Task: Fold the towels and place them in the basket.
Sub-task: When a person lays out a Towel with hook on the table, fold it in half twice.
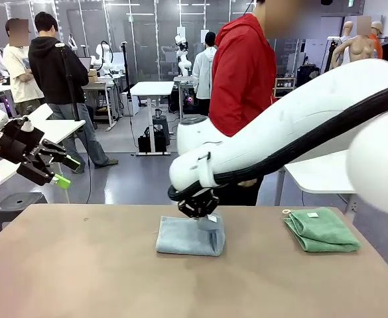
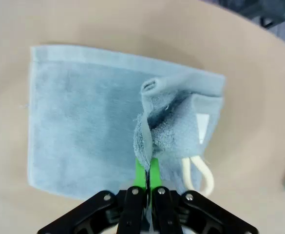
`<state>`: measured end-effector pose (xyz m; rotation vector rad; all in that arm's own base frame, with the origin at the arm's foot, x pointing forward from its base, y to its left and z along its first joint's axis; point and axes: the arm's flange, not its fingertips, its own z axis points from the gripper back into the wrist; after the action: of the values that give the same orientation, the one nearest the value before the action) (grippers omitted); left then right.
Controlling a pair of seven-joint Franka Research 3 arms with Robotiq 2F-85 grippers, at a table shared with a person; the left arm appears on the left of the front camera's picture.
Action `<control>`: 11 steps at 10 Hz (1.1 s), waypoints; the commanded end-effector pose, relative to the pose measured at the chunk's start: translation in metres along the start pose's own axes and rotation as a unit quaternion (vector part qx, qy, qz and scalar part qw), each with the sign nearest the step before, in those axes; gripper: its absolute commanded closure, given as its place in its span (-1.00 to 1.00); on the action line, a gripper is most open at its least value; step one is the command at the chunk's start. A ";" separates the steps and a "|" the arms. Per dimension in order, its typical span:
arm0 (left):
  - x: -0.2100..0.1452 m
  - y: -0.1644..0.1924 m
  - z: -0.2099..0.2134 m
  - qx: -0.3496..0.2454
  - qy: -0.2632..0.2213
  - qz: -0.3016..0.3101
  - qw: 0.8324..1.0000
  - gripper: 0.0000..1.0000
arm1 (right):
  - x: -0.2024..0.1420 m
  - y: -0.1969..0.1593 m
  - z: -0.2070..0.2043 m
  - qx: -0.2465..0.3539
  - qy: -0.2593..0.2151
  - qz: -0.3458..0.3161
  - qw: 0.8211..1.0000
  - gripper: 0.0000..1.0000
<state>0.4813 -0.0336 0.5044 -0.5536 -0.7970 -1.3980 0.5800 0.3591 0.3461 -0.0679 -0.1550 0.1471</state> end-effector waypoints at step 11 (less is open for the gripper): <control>0.001 -0.003 0.000 0.008 0.000 -0.001 1.000 -1.00 | 0.004 0.083 0.000 0.057 -0.020 0.016 0.998 1.00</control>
<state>0.4813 -0.0336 0.5044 -0.5535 -0.7970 -1.3979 0.5724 0.4419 0.3459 0.0246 -0.1740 0.1924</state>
